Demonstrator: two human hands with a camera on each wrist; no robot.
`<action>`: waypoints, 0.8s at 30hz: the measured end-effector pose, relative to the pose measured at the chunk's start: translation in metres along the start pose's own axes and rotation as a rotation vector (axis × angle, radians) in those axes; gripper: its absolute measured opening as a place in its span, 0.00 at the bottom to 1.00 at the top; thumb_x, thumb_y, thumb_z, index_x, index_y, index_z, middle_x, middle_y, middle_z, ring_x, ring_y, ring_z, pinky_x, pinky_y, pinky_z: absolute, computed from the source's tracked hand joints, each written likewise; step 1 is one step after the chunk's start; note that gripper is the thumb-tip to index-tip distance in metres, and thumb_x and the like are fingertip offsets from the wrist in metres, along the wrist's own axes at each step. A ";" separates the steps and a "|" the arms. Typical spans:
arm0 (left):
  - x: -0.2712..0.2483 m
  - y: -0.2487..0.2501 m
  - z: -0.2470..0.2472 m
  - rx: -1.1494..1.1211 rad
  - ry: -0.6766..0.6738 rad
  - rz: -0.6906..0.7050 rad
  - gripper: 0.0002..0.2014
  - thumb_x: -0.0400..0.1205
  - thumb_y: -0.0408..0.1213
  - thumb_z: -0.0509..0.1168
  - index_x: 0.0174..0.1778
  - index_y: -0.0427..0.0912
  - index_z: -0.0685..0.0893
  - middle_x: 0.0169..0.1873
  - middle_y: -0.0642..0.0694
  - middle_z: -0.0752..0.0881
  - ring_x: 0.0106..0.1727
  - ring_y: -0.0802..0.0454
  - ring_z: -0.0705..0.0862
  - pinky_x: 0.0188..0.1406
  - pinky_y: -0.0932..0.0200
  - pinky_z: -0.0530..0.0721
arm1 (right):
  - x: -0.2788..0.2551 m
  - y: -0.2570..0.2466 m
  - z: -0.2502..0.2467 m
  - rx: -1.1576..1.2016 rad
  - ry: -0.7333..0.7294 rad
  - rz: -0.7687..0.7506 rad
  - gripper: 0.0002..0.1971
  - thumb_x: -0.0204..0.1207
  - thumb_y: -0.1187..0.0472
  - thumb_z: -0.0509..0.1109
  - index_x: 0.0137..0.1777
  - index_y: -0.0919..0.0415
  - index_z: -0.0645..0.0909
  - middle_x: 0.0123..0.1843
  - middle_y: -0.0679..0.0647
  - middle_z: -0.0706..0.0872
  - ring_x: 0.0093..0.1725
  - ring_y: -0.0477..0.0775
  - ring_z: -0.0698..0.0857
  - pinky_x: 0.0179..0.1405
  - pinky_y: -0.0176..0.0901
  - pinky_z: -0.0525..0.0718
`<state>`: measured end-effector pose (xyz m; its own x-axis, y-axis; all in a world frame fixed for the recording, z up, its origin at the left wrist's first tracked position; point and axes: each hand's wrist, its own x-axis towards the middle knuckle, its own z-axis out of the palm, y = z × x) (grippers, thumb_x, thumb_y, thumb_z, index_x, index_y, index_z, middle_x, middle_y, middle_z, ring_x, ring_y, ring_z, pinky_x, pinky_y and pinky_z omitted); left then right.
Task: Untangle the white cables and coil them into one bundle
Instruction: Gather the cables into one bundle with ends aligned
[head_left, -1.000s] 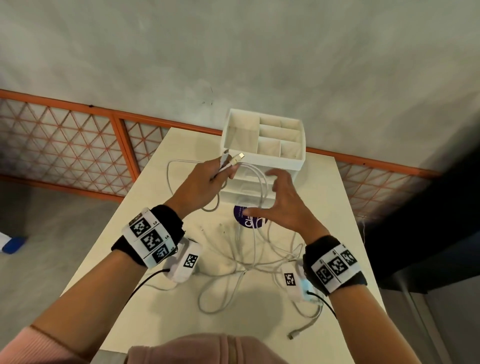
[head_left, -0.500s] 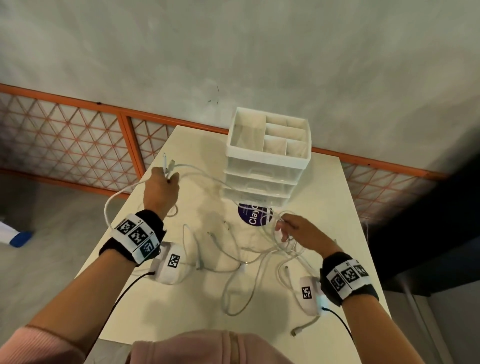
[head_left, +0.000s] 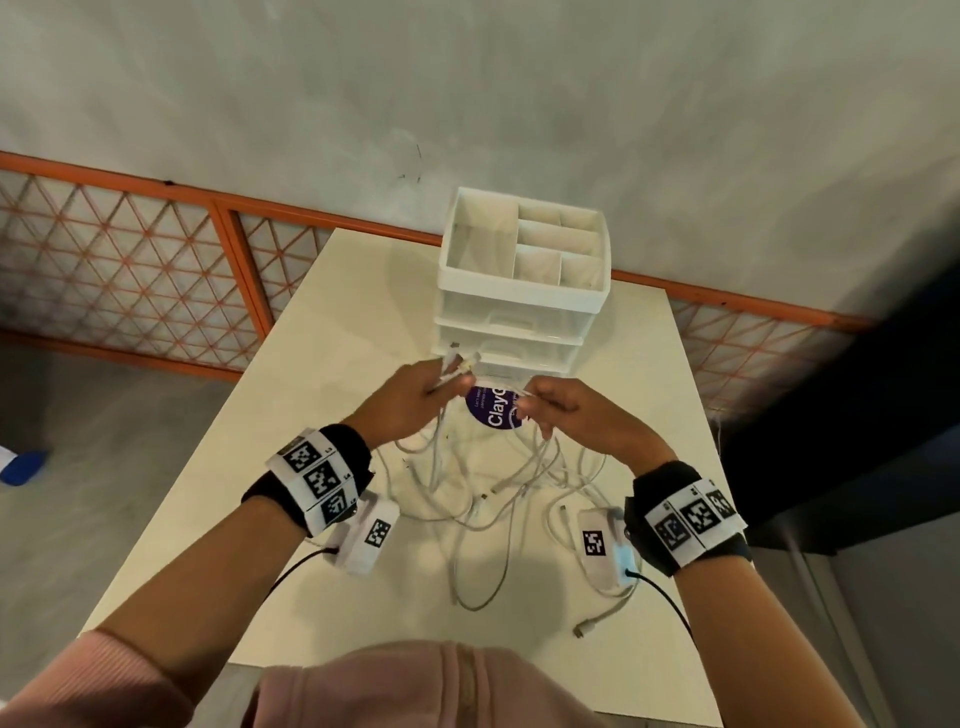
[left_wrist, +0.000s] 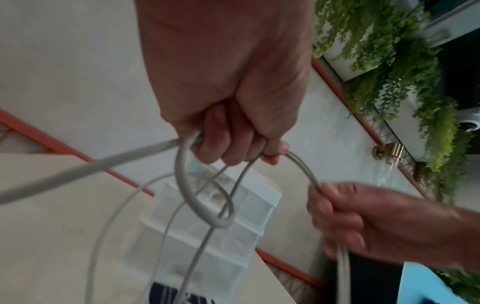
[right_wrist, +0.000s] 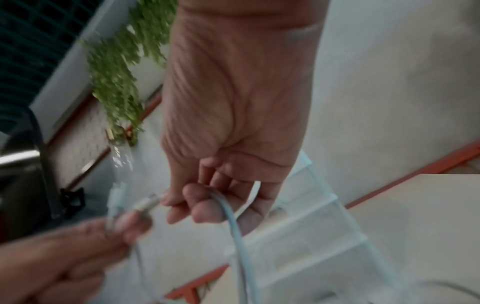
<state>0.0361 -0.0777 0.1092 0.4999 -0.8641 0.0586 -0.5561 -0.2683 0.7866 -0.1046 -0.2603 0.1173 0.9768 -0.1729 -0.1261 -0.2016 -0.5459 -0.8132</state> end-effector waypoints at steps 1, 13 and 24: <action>0.001 -0.001 -0.007 0.031 0.031 0.012 0.09 0.85 0.45 0.58 0.41 0.47 0.77 0.33 0.54 0.82 0.34 0.65 0.78 0.36 0.74 0.71 | -0.001 0.008 0.002 0.009 -0.010 0.043 0.12 0.83 0.55 0.62 0.42 0.61 0.80 0.31 0.51 0.79 0.33 0.48 0.79 0.43 0.41 0.76; -0.002 -0.033 -0.057 0.324 0.299 0.078 0.13 0.82 0.53 0.53 0.42 0.48 0.75 0.25 0.48 0.74 0.33 0.34 0.82 0.32 0.47 0.77 | 0.016 0.052 0.020 -0.026 0.126 0.274 0.06 0.82 0.59 0.64 0.47 0.61 0.71 0.33 0.50 0.78 0.24 0.45 0.78 0.19 0.25 0.72; -0.009 -0.068 -0.047 0.464 0.465 -0.239 0.19 0.85 0.48 0.57 0.67 0.42 0.79 0.46 0.28 0.87 0.49 0.25 0.82 0.36 0.45 0.73 | 0.060 0.049 0.088 -0.342 -0.066 0.325 0.18 0.76 0.43 0.68 0.34 0.56 0.75 0.42 0.60 0.89 0.45 0.62 0.87 0.51 0.56 0.85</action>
<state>0.1004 -0.0319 0.0843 0.8184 -0.5149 0.2552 -0.5702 -0.6720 0.4726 -0.0494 -0.2257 0.0200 0.8596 -0.3330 -0.3876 -0.4986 -0.7126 -0.4936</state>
